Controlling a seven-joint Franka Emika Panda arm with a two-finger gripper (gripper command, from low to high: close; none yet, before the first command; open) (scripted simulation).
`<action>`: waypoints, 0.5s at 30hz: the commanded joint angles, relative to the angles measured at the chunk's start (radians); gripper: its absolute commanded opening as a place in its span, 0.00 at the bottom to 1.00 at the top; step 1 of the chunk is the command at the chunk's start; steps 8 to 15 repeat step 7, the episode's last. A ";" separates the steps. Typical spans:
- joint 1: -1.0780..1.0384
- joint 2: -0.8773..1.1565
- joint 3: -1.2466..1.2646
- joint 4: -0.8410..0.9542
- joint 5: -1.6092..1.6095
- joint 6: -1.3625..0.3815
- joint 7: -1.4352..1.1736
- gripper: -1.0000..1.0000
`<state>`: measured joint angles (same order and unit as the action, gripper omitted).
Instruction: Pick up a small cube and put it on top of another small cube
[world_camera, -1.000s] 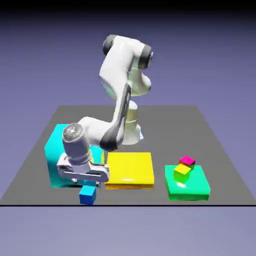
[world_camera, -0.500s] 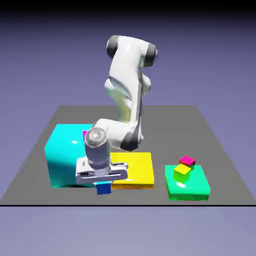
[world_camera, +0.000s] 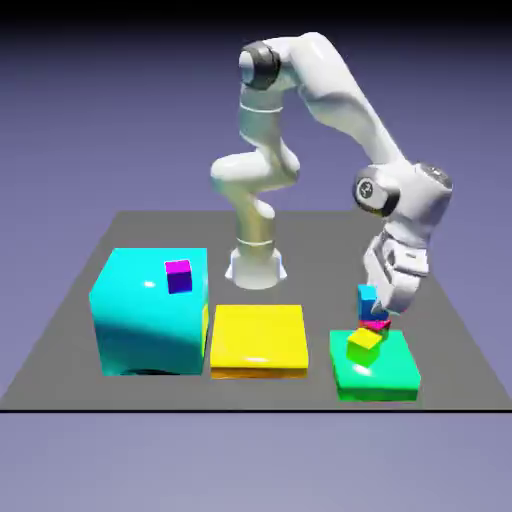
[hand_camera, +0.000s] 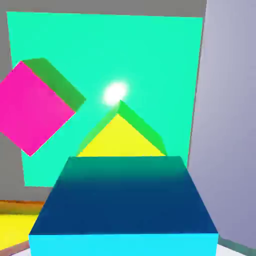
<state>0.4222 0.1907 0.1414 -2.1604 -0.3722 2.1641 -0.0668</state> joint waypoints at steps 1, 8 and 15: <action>-0.003 0.029 -0.008 -0.016 -0.020 0.044 0.015 0.00; -0.001 0.016 -0.005 -0.009 -0.013 0.026 0.009 1.00; -0.001 0.016 -0.005 -0.009 -0.013 0.026 0.009 1.00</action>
